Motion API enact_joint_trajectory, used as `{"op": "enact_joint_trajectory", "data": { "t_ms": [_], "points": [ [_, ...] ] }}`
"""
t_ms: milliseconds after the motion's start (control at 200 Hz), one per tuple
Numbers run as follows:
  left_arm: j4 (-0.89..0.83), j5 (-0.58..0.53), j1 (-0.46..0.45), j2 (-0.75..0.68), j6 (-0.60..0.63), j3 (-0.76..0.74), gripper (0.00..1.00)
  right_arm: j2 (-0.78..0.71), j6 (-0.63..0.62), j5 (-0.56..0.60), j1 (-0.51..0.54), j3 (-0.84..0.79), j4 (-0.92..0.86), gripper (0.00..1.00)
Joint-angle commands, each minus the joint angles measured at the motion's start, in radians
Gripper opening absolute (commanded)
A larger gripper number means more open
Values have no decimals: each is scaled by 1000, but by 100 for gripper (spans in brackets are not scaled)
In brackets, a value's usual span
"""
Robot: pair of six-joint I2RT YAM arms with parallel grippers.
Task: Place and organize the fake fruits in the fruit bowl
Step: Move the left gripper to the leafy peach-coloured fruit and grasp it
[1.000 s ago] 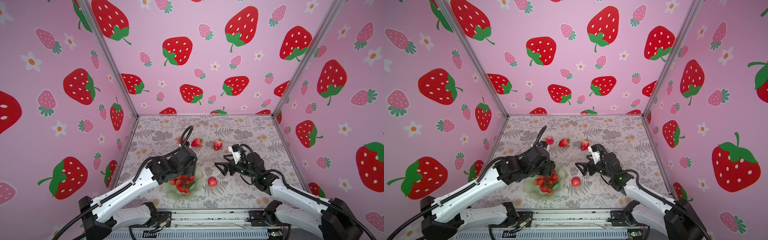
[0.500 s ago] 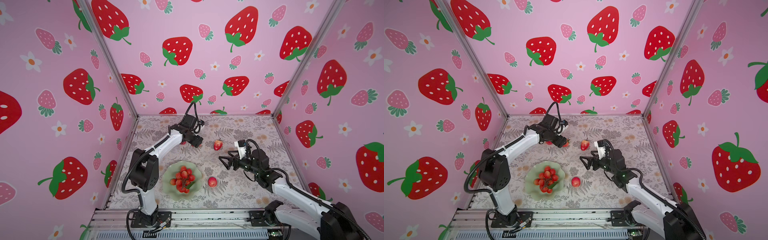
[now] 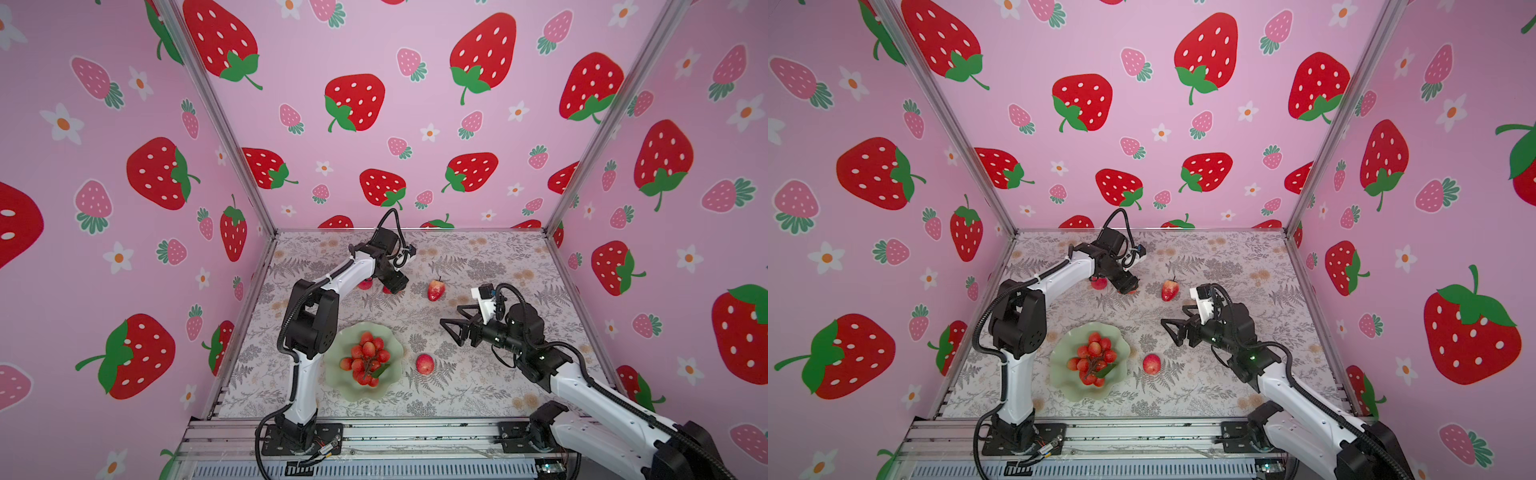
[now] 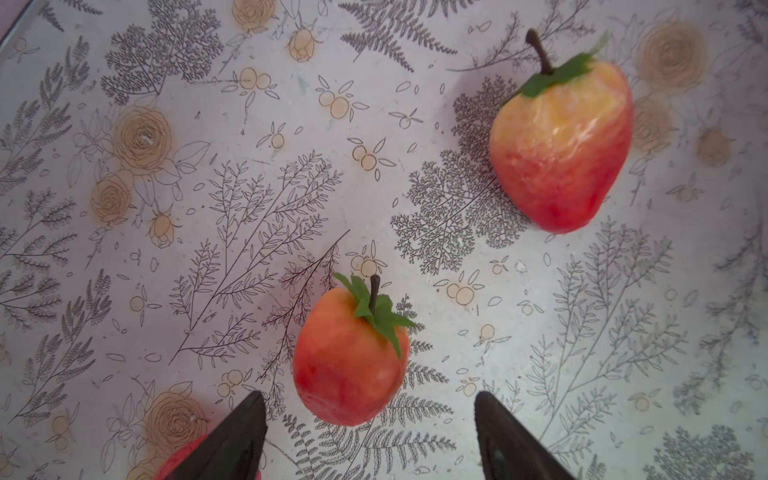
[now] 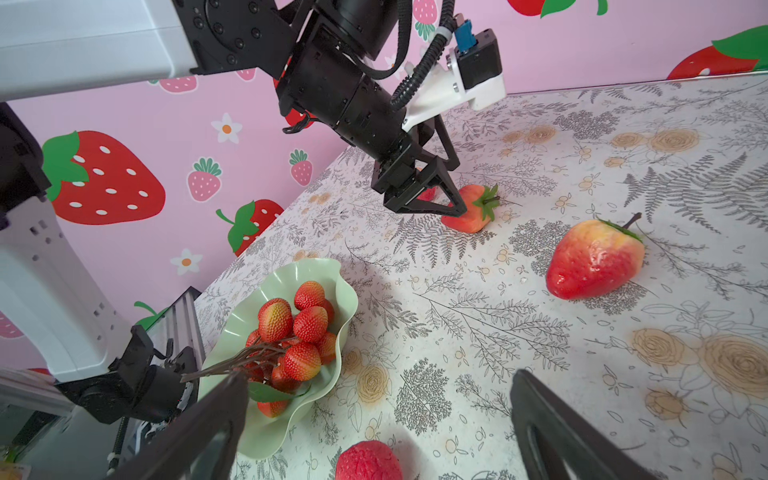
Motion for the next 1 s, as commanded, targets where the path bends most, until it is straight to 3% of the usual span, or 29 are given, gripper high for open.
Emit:
{"op": "enact_joint_trajectory", "data": {
  "t_ms": [0,660,996],
  "points": [
    [-58,-12,-1,37,72,60,81,23,-16,-61,-1,10,25,99],
    [-119,-85,-34,190,143,182,75,101,27,-67,-1,19,81,99],
    [-128,-81,-34,182,133,170,56,111,37,-76,-1,7,94,99]
  ]
}}
